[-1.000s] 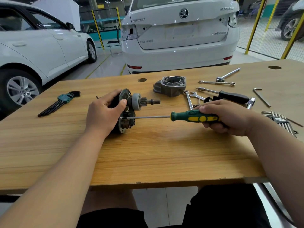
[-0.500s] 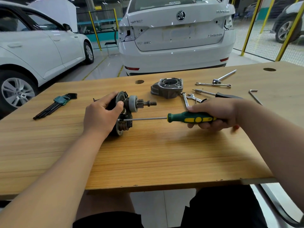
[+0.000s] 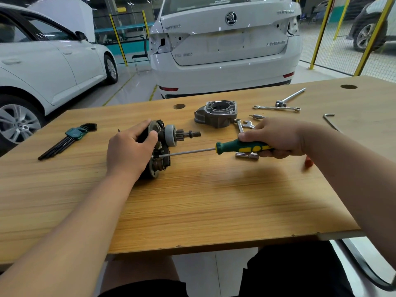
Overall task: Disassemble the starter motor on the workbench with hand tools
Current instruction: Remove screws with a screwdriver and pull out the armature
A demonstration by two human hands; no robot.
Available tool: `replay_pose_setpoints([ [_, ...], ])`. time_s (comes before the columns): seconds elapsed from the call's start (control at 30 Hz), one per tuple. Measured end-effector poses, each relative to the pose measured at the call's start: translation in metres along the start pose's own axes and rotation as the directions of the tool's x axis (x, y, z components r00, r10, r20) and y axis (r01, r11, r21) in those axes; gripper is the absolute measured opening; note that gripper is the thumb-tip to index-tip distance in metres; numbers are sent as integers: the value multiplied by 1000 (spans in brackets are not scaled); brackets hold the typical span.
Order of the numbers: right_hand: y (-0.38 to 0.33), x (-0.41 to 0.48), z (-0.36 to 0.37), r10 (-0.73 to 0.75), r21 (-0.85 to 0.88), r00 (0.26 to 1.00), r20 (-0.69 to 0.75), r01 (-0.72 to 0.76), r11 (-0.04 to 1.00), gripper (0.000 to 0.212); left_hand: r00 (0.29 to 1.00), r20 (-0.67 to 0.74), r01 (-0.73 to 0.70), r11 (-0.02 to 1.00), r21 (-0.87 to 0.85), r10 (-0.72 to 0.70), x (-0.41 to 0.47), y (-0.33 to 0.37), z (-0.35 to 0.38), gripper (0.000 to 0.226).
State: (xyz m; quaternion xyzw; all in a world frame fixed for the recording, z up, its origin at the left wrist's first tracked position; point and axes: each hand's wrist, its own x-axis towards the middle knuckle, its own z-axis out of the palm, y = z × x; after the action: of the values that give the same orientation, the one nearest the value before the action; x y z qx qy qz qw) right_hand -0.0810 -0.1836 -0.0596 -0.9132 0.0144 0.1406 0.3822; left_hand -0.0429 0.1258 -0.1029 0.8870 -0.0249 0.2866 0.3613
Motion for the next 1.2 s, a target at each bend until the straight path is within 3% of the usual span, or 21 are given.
replay_pose_setpoints([
  [0.13, -1, -8, 2, -142, -200, 984, -105, 119, 973, 43, 999, 33, 20, 1000, -14, -20, 5, -2, 2, 38],
  [0.23, -4, -18, 3, -278, -407, 957, -90, 219, 887, 29, 998, 64, 10, 1000, 4, -10, 7, -3, 1, 38],
  [0.33, -11, -22, 17, -353, -667, 935, -41, 237, 706, 28, 996, 92, 0, 1000, 21, -2, 7, -3, 0, 38],
  [0.43, -15, -18, 41, -444, -843, 886, -136, 132, 522, 31, 995, 104, 1, 1000, 16, -3, 6, -3, -2, 38],
  [0.53, -11, -17, 61, -421, -828, 877, -234, 47, 559, 35, 994, 108, 12, 1000, -20, -10, 5, -5, -3, 37],
  [0.67, 0, -17, 69, -435, -750, 852, -290, 80, 656, 51, 994, 110, 16, 999, -41, -11, 4, -6, -3, 36],
  [0.83, 1, -17, 70, -435, -726, 845, -310, 85, 683, 43, 999, -10, -42, 999, -30, 42, -2, 1, -9, 36],
  [0.9, 0, -18, 69, -476, -744, 825, -304, 106, 660, 41, 996, -66, -56, 998, 38, 59, -13, 1, -15, 44],
  [1.03, -5, -16, 65, -483, -748, 826, -293, 117, 654, 44, 974, 199, 64, 973, 223, -110, -39, -7, -18, 75],
  [1.2, -5, -13, 70, -469, -755, 831, -300, 94, 649, 51, 972, 205, 46, 952, 304, -113, -43, -1, -17, 106],
])
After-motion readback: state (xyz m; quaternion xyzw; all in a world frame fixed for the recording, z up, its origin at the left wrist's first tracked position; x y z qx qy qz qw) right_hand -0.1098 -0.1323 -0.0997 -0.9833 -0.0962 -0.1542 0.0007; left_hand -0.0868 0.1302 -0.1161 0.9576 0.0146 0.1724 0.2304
